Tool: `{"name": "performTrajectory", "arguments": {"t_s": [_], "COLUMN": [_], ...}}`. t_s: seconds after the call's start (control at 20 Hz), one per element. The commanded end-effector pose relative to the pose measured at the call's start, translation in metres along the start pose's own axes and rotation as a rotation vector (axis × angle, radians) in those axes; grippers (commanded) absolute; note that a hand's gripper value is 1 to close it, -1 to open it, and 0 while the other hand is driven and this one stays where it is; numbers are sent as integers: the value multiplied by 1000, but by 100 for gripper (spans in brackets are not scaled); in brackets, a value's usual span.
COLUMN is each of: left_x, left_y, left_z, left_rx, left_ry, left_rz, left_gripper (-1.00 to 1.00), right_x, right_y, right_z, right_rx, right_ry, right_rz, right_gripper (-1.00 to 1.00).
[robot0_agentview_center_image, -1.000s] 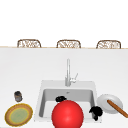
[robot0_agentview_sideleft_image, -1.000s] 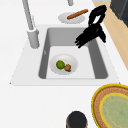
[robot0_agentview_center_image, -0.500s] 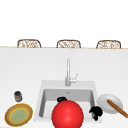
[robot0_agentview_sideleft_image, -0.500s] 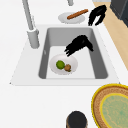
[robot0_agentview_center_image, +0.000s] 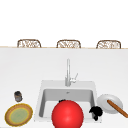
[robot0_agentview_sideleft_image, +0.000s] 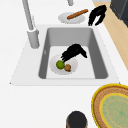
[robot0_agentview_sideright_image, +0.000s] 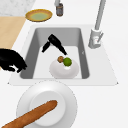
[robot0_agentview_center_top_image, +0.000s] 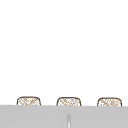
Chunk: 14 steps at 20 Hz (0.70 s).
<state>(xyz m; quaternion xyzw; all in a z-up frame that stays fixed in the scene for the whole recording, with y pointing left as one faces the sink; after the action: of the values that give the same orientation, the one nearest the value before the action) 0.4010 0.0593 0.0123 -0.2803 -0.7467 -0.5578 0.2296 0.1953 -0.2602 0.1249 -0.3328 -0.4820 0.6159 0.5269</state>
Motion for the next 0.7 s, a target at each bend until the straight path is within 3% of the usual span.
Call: {"name": "performTrajectory", "arguments": {"t_s": [0.0, 0.1, 0.3, 0.4, 0.65], "left_x": [-21, -31, -53, -58, -88], "left_y": [7, 6, 0, -3, -4], "left_z": [14, 14, 12, 18, 27], "left_rx": [-48, -6, 13, -2, -3], "left_ry": [-29, -2, 17, 3, 1], "left_rz": [15, 3, -5, -1, 0], "left_gripper": [-100, -100, -100, -100, -100], "right_x": [0, 0, 0, 0, 0], "right_y": [0, 0, 0, 0, 0], "right_z": [0, 0, 0, 0, 0], "right_rx": [0, 0, 0, 0, 0], "right_ry": [0, 0, 0, 0, 0], "right_rz": [0, 0, 0, 0, 0], "right_gripper": [0, 0, 0, 0, 0]}}
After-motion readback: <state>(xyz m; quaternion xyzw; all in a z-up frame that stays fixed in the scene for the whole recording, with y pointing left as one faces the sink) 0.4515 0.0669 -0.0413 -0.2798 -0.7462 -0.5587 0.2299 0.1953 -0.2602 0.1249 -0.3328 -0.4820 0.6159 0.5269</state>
